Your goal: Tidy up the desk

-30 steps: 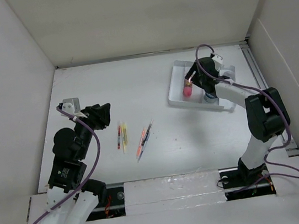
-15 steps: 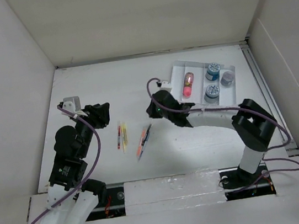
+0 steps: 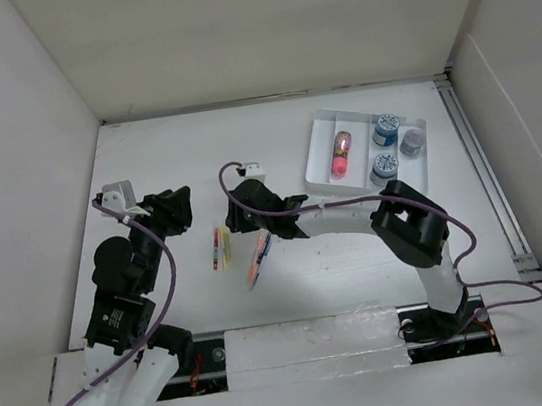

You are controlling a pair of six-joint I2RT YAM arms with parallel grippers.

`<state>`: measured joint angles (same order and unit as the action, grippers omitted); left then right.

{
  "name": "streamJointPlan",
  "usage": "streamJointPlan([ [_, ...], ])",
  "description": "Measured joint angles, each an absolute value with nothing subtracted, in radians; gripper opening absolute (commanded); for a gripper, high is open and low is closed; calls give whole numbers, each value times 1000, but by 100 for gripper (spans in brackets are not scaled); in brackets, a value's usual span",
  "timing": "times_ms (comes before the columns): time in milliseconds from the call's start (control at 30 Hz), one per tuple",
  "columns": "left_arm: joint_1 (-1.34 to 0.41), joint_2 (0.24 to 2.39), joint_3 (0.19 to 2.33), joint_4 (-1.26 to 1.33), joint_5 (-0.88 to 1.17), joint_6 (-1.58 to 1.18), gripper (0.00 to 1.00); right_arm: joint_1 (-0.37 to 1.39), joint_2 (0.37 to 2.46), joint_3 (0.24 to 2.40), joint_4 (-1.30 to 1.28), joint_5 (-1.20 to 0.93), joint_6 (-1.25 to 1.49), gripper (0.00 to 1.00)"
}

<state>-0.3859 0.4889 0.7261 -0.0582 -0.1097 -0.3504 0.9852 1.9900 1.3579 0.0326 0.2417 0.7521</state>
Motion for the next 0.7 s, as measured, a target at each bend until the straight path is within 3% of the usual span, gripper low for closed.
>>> streamJointPlan([
  [700, -386, 468, 726, -57, -87, -350, 41, 1040, 2161, 1506, -95, 263, 753, 36],
])
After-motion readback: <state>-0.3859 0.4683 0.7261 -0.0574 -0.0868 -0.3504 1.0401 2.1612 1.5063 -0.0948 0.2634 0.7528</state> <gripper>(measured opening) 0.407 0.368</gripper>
